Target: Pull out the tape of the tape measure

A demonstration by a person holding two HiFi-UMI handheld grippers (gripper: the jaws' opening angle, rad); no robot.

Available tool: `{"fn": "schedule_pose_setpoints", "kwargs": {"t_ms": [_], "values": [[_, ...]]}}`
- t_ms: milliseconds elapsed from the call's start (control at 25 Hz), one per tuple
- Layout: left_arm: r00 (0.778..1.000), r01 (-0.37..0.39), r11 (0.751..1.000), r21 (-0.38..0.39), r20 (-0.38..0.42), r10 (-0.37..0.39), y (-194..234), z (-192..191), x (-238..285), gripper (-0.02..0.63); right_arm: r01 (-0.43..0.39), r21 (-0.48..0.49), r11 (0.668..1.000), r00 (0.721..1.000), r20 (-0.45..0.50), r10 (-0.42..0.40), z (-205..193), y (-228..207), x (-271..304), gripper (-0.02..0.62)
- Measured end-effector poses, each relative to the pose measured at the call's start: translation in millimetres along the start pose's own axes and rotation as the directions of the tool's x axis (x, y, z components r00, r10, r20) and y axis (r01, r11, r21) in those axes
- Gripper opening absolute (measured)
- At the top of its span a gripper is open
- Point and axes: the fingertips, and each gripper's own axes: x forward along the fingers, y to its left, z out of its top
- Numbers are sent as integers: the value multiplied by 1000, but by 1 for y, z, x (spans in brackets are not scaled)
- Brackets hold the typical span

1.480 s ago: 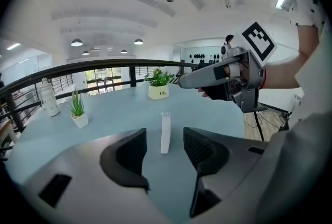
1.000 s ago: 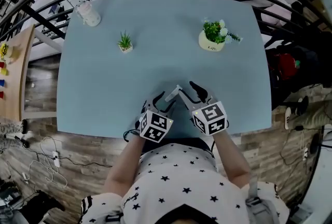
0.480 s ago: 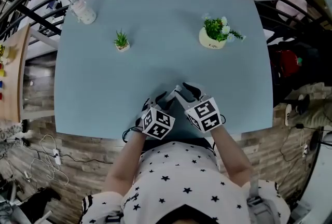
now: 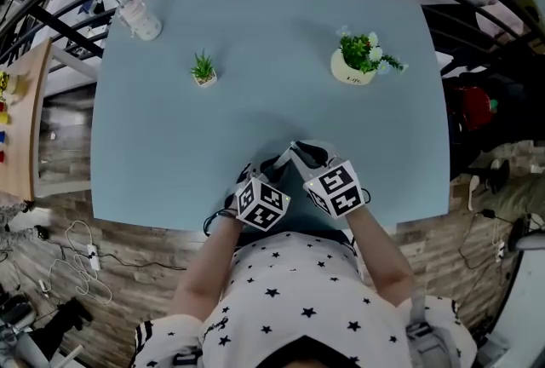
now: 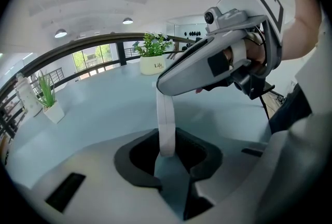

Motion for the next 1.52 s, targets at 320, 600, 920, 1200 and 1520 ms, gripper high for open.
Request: {"fn": "schedule_pose_setpoints", "kwargs": {"t_ms": [320, 600, 920, 1200, 1520], "values": [[1000, 4, 1000, 6, -7, -4, 0, -2, 0, 86, -10, -3, 1000, 1000, -9, 10, 1, 0, -1, 43], [1000, -5, 1000, 21, -9, 5, -1, 1, 4, 84, 11, -32, 999, 1000, -14, -12, 0, -4, -4, 41], [1000, 7, 1000, 5, -14, -7, 0, 2, 2, 84, 39, -84, 996, 999, 8, -38, 15, -5, -14, 40], [1000, 14, 1000, 1, -10, -14, 0, 3, 2, 84, 46, -134, 990, 999, 13, -45, 25, -2, -23, 40], [1000, 18, 1000, -1, -1, -18, -1, 3, 2, 84, 50, -191, 980, 999, 20, -47, 33, 7, -28, 40]]}}
